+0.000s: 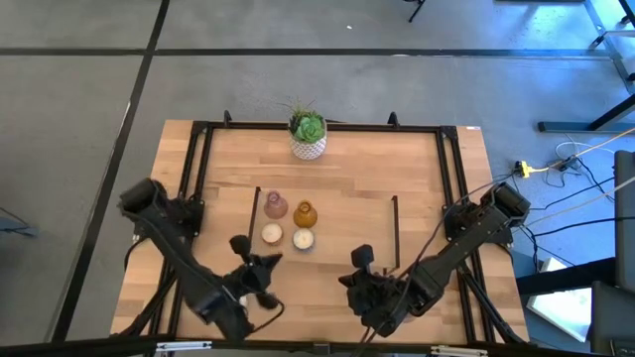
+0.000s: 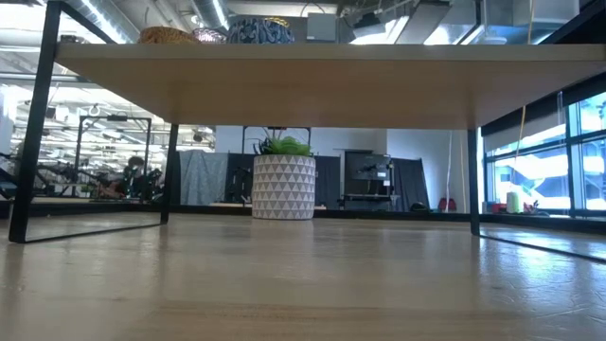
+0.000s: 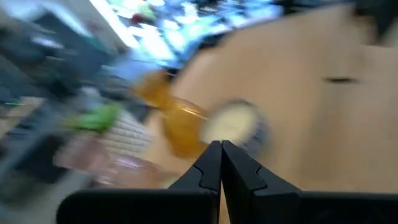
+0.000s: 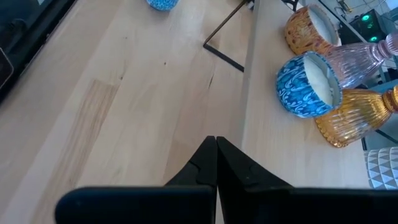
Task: Pick & Place candle stick holders
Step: Put the top blue scented candle on the shelf
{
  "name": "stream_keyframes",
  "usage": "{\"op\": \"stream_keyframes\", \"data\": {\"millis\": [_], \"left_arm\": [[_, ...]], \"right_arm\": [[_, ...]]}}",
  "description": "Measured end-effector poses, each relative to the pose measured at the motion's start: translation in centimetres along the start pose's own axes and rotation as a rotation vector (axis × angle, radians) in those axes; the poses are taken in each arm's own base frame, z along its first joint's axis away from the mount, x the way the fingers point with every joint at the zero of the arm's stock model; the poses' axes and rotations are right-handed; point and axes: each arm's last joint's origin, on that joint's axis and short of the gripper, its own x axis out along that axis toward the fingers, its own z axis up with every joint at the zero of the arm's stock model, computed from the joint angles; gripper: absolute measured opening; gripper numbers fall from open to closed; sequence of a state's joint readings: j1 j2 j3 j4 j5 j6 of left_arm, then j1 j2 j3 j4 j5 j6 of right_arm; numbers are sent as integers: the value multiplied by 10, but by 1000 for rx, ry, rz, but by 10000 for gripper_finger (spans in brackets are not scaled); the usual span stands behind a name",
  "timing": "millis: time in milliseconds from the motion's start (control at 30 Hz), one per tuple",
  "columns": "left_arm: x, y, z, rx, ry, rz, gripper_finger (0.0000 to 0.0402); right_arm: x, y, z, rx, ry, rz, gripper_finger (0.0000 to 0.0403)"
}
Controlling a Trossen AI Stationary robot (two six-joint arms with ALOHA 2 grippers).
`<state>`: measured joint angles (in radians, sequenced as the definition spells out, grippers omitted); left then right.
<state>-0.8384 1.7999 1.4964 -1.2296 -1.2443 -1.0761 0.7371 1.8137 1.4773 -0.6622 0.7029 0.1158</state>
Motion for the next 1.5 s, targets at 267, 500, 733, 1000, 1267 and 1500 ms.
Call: {"op": "stream_keyframes", "data": {"millis": [267,500,733,1000,1267,1500], "left_arm": [[18,-3,1,-83,-149,-628,1],[49,17,-8,-81,-160,-504,1],[79,13,-13,-67,-87,-496,1],[75,12,-16,-66,-83,-440,1],[76,13,-18,-53,-79,-379,1],[77,14,-19,-54,-76,-359,1]], "right_arm": [[3,-3,3,14,-21,5,0],[2,-2,-1,7,13,2,0],[2,-3,-3,12,28,0,0],[2,-3,-2,22,20,1,0],[2,-3,-1,23,18,2,0],[2,-3,-2,20,19,1,0]]}}
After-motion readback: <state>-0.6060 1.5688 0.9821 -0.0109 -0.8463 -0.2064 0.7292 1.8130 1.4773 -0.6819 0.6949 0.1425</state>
